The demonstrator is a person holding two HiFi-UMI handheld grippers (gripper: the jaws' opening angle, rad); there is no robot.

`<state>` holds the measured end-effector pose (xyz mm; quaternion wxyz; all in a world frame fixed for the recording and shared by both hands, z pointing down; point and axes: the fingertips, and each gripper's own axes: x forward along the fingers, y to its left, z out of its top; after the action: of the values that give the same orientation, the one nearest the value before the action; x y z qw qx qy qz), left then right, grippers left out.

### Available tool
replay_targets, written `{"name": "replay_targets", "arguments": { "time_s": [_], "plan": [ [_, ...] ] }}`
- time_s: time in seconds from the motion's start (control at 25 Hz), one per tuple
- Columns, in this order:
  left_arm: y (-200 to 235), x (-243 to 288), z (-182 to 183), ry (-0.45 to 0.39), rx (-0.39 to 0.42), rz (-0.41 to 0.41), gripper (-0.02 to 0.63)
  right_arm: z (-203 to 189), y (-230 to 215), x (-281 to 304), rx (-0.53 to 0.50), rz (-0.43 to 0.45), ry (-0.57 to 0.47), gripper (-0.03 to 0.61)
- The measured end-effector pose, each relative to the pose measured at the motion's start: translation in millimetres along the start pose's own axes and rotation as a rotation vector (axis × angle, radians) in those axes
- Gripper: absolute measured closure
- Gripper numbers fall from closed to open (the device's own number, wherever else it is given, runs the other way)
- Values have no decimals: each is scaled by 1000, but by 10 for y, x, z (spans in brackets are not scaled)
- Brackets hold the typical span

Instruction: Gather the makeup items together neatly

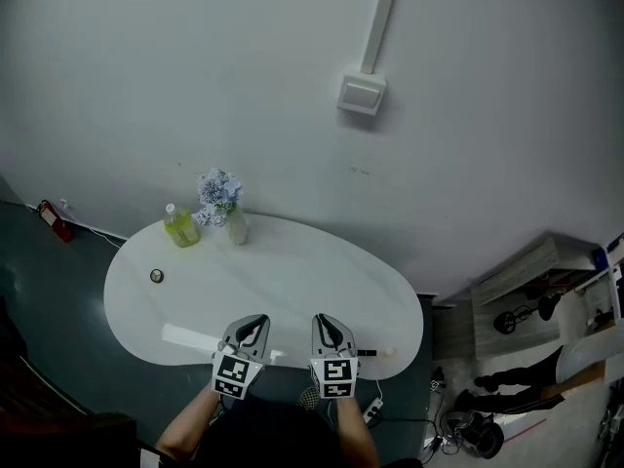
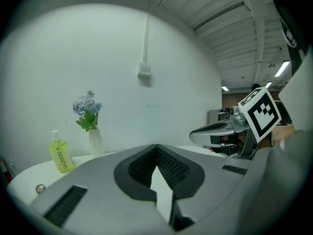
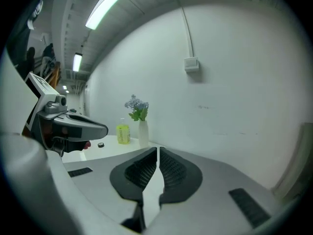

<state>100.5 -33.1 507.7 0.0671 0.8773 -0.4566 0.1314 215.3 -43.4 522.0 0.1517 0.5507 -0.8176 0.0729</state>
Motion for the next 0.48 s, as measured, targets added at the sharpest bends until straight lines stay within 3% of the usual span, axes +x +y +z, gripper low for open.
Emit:
{"name": "replay_targets", "arguments": {
  "time_s": [0.48],
  "plan": [
    [101,-56,-20,8,-9,55,597,83,164,78,-25,89,3,541]
  ]
}}
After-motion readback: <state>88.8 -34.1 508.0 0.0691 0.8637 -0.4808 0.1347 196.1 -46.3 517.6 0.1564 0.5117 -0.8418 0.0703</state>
